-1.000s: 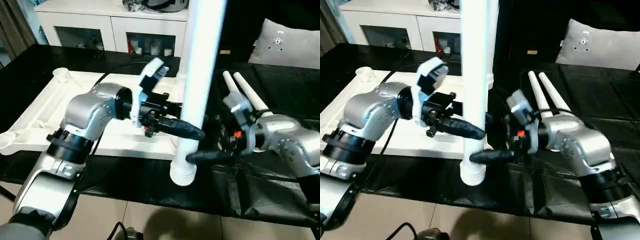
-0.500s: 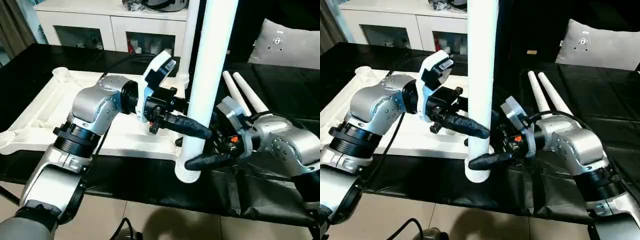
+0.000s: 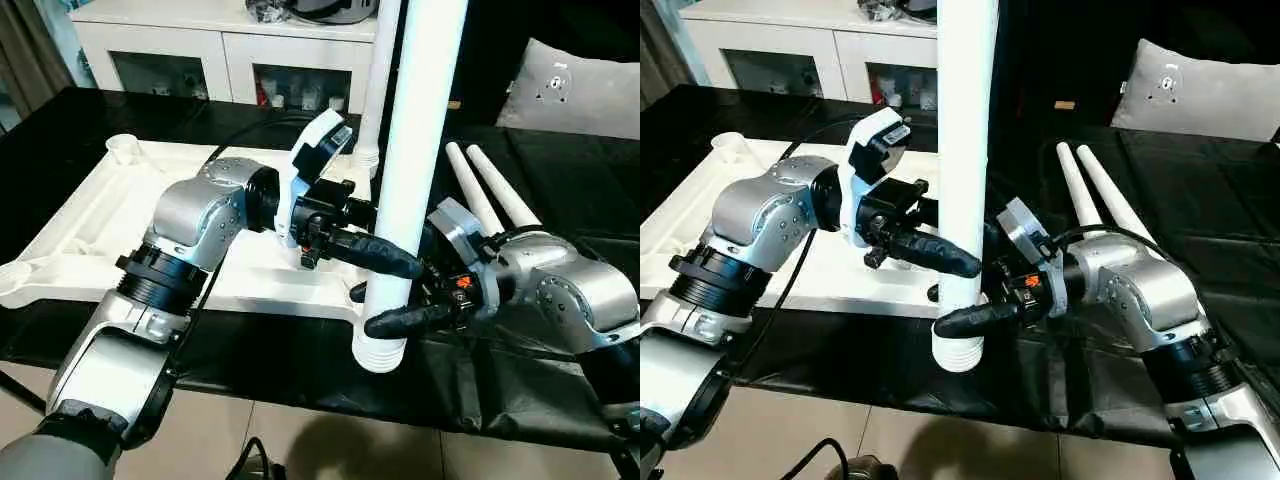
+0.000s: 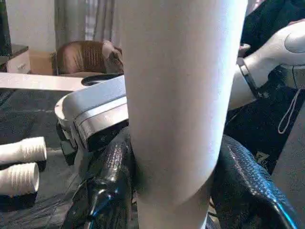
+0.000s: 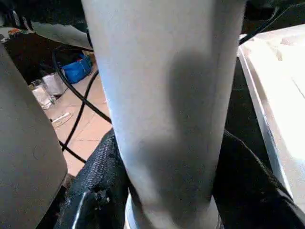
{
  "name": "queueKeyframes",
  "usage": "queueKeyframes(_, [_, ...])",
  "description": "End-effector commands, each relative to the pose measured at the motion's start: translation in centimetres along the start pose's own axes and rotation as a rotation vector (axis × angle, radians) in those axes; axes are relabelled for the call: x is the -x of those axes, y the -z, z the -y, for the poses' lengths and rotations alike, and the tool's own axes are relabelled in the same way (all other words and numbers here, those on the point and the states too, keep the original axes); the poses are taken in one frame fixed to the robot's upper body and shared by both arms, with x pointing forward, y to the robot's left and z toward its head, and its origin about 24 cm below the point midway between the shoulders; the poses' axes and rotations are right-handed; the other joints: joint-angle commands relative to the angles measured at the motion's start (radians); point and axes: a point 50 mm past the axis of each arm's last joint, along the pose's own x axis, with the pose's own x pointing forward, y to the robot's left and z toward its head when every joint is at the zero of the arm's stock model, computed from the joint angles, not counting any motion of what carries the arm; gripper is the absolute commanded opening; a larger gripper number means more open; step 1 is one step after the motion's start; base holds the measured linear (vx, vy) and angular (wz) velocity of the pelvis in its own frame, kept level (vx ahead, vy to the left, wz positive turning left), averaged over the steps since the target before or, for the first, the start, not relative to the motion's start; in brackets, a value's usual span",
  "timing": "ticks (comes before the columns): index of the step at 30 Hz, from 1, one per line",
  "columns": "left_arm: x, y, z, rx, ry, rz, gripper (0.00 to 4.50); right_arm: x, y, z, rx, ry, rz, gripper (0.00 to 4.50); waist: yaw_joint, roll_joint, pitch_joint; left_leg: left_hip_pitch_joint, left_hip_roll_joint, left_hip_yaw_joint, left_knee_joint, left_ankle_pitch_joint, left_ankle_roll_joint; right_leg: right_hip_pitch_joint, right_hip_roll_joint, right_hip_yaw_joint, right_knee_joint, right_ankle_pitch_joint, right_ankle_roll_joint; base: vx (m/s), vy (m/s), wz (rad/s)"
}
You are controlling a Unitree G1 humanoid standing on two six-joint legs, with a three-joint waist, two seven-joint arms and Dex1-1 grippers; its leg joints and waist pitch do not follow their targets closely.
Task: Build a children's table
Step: Pick table leg
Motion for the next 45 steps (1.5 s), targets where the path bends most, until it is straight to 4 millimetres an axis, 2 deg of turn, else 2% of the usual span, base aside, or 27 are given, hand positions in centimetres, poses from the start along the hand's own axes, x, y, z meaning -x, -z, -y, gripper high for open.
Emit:
queueKeyframes(1, [0.0, -1.2, -0.4, -0.081, -0.060, -0.031, 1.88, -0.7, -0.5, -0.1, 0.012, -0.041, 0.001, 1.96, 0.003, -0.016, -0.081, 0.029, 0.080, -0.036, -0.061, -0.113, 0.055, 0.052, -0.110, 0.062, -0.076, -0.261, -0.171, 0.000, 0.000, 0.00])
queueKeyframes(7, [0.2, -0.9, -0.3, -0.056, -0.074, -0.021, 1.88, -0.7, -0.4, -0.1, 0.009, -0.023, 0.017, 1.96, 0.002, -0.015, -0.082, 0.029, 0.080, -0.036, -0.061, -0.113, 0.052, 0.052, -0.110, 0.062, -0.076, -0.266, -0.167, 0.000, 0.000, 0.00])
queueKeyframes(9, [0.2, -0.9, -0.2, -0.056, -0.070, -0.016, 2.44, -0.7, -0.4, -0.1, 0.007, -0.022, 0.022, 1.96, 0.002, -0.015, -0.082, 0.028, 0.080, -0.037, -0.061, -0.113, 0.053, 0.052, -0.109, 0.062, -0.076, -0.260, -0.171, 0.000, 0.000, 0.00])
queueKeyframes(11, [0.1, -0.8, -0.1, -0.050, -0.067, -0.014, 2.58, -0.7, -0.3, -0.2, 0.006, -0.019, 0.027, 1.95, 0.002, -0.011, -0.082, 0.030, 0.082, -0.038, -0.062, -0.118, 0.051, 0.051, -0.109, 0.061, -0.075, -0.254, -0.176, 0.000, 0.000, 0.00])
queueKeyframes(12, [0.1, -0.4, 0.1, -0.027, -0.066, 0.016, 2.65, -0.7, -0.2, -0.2, 0.001, -0.010, 0.045, 1.95, 0.003, -0.002, -0.082, 0.030, 0.084, -0.039, -0.062, -0.124, 0.048, 0.051, -0.110, 0.061, -0.075, -0.249, -0.180, 0.000, 0.000, 0.00])
queueKeyframes(13, [0.1, -0.4, 0.1, -0.027, -0.066, 0.016, 2.76, -0.7, -0.2, -0.2, 0.001, -0.010, 0.045, 1.93, 0.002, -0.007, -0.083, 0.030, 0.083, -0.039, -0.062, -0.128, 0.046, 0.052, -0.109, 0.061, -0.076, -0.245, -0.182, 0.000, 0.000, 0.00])
queueKeyframes(17, [-0.1, 0.1, 0.4, 0.016, -0.068, 0.097, 3.01, -0.7, 0.1, -0.4, -0.016, 0.016, 0.103, 1.91, 0.004, -0.004, -0.084, 0.029, 0.083, -0.039, -0.062, -0.125, 0.043, 0.053, -0.109, 0.062, -0.073, -0.220, -0.191, 0.000, 0.000, 0.00])
queueKeyframes(18, [-0.1, 0.3, 0.4, 0.020, -0.074, 0.108, 3.10, -0.8, 0.2, -0.5, -0.020, 0.021, 0.116, 1.91, 0.005, 0.000, -0.084, 0.029, 0.083, -0.040, -0.062, -0.132, 0.041, 0.052, -0.110, 0.061, -0.074, -0.229, -0.190, 0.000, 0.000, 0.00])
queueKeyframes(20, [0.0, 0.4, 0.4, 0.032, -0.090, 0.151, 3.26, -0.8, 0.5, -0.6, -0.026, 0.036, 0.136, 1.91, 0.005, -0.001, -0.082, 0.031, 0.082, -0.040, -0.063, -0.149, 0.034, 0.052, -0.111, 0.061, -0.079, -0.247, -0.186, 0.000, 0.000, 0.00])
queueKeyframes(22, [0.2, 0.4, 0.6, 0.039, -0.096, 0.197, 3.35, -0.8, 0.5, -0.6, -0.026, 0.053, 0.157, 1.91, 0.004, 0.004, -0.083, 0.031, 0.081, -0.040, -0.064, -0.162, 0.027, 0.053, -0.110, 0.060, -0.081, -0.262, -0.180, 0.000, 0.000, 0.00])
queueKeyframes(23, [0.2, 0.4, 0.6, 0.039, -0.096, 0.197, 3.43, -0.8, 0.5, -0.6, -0.026, 0.053, 0.157, 1.91, 0.003, 0.003, -0.082, 0.031, 0.082, -0.040, -0.065, -0.164, 0.026, 0.053, -0.110, 0.060, -0.082, -0.265, -0.180, 0.000, 0.000, 0.00])
queueKeyframes(24, [0.4, 0.3, 0.6, 0.049, -0.105, 0.248, 3.53, -0.8, 0.5, -0.6, -0.023, 0.066, 0.177, 1.91, 0.003, 0.002, -0.083, 0.031, 0.081, -0.041, -0.065, -0.166, 0.023, 0.053, -0.109, 0.059, -0.082, -0.270, -0.177, 0.000, 0.000, 0.00])
queueKeyframes(25, [0.7, 0.0, 0.8, 0.055, -0.111, 0.336, 3.68, -0.8, 0.4, -0.6, -0.022, 0.080, 0.212, 1.91, 0.003, 0.007, -0.082, 0.032, 0.085, -0.041, -0.065, -0.170, 0.016, 0.052, -0.111, 0.060, -0.078, -0.260, -0.188, 0.000, 0.000, 0.00])
queueKeyframes(26, [1.0, -0.3, 1.0, 0.061, -0.121, 0.444, 3.71, -0.8, 0.3, -0.6, -0.026, 0.092, 0.252, 1.91, 0.002, 0.003, -0.081, 0.030, 0.084, -0.040, -0.064, -0.175, 0.016, 0.052, -0.113, 0.060, -0.082, -0.259, -0.191, 0.000, 0.000, 0.00])
queueKeyframes(27, [1.1, -0.4, 1.0, 0.063, -0.124, 0.481, 3.71, -0.8, 0.3, -0.6, -0.027, 0.096, 0.265, 1.91, 0.003, 0.001, -0.082, 0.030, 0.083, -0.041, -0.063, -0.175, 0.016, 0.054, -0.114, 0.059, -0.078, -0.245, -0.202, 0.000, 0.000, 0.00])
queueKeyframes(29, [1.4, -0.7, 1.1, 0.070, -0.135, 0.582, 3.75, -0.8, 0.2, -0.7, -0.031, 0.100, 0.293, 1.91, 0.003, 0.002, -0.084, 0.029, 0.082, -0.040, -0.062, -0.165, 0.025, 0.053, -0.108, 0.058, -0.077, -0.236, -0.199, 0.000, 0.000, 0.00])
queueKeyframes(31, [1.9, -0.8, 1.0, 0.084, -0.188, 0.753, 4.09, -1.0, 0.2, -0.8, -0.035, 0.120, 0.337, 1.91, 0.005, -0.001, -0.082, 0.030, 0.081, -0.039, -0.061, -0.172, 0.025, 0.053, -0.112, 0.059, -0.082, -0.258, -0.193, 0.000, 0.000, 0.00])
queueKeyframes(33, [2.1, -0.8, 0.9, 0.086, -0.210, 0.793, 4.14, -1.0, 0.2, -0.7, -0.035, 0.133, 0.342, 1.91, 0.005, -0.002, -0.081, 0.030, 0.079, -0.040, -0.063, -0.180, 0.026, 0.052, -0.110, 0.058, -0.089, -0.293, -0.173, 0.000, 0.000, 0.00])
queueKeyframes(35, [2.6, -0.9, 0.7, 0.071, -0.285, 0.858, 4.21, -1.2, 0.4, -0.6, -0.025, 0.163, 0.334, 1.91, 0.003, 0.000, -0.081, 0.030, 0.082, -0.043, -0.065, -0.180, 0.021, 0.053, -0.109, 0.058, -0.089, -0.299, -0.156, 0.000, 0.000, 0.00])
queueKeyframes(36, [3.4, -0.7, 0.6, 0.038, -0.407, 0.852, 4.21, -1.5, 0.3, -0.1, 0.022, 0.274, 0.308, 1.91, 0.001, 0.001, -0.080, 0.028, 0.085, -0.047, -0.069, -0.179, 0.012, 0.052, -0.111, 0.059, -0.089, -0.299, -0.146, 0.000, 0.000, 0.00])
queueKeyframes(37, [3.7, -0.6, 0.5, 0.023, -0.480, 0.821, 4.23, -1.6, 0.2, 0.2, 0.047, 0.326, 0.300, 1.91, -0.004, 0.001, -0.079, 0.032, 0.084, -0.047, -0.072, -0.193, -0.001, 0.048, -0.108, 0.058, -0.090, -0.305, -0.136, 0.000, 0.000, 0.00])
queueKeyframes(38, [4.2, 0.0, -0.1, 0.007, -0.636, 0.733, 4.23, -1.6, 0.1, 0.8, 0.092, 0.426, 0.286, 1.91, -0.006, 0.003, -0.079, 0.033, 0.087, -0.050, -0.075, -0.198, -0.011, 0.046, -0.109, 0.059, -0.090, -0.307, -0.127, 0.000, 0.000, 0.00])
queueKeyframes(40, [5.0, 0.9, -1.0, -0.011, -0.870, 0.605, 4.23, -1.6, -0.1, 1.5, 0.125, 0.534, 0.292, 1.91, -0.017, 0.003, -0.075, 0.039, 0.082, -0.050, -0.078, -0.241, -0.035, 0.044, -0.110, 0.062, -0.097, -0.358, -0.088, 0.000, 0.000, 0.00])
queueKeyframes(42, [5.1, 1.2, -1.2, -0.014, -0.923, 0.562, 4.23, -1.6, -0.1, 1.7, 0.128, 0.561, 0.297, 1.91, -0.016, 0.004, -0.074, 0.040, 0.080, -0.050, -0.078, -0.245, -0.031, 0.046, -0.113, 0.063, -0.103, -0.385, -0.077, 0.000, 0.000, 0.00])
queueKeyframes(43, [5.3, 1.4, -1.3, -0.026, -0.975, 0.528, 4.23, -1.6, -0.2, 1.9, 0.138, 0.596, 0.297, 1.91, -0.017, 0.007, -0.075, 0.041, 0.082, -0.050, -0.080, -0.244, -0.031, 0.042, -0.108, 0.063, -0.101, -0.372, -0.076, 0.000, 0.000, 0.00])
queueKeyframes(45, [5.1, 1.7, -1.4, -0.058, -1.033, 0.433, 4.23, -1.7, -0.2, 2.5, 0.165, 0.674, 0.287, 1.91, -0.020, 0.008, -0.077, 0.040, 0.084, -0.051, -0.082, -0.244, -0.033, 0.043, -0.107, 0.062, -0.096, -0.333, -0.087, 0.000, 0.000, 0.00])
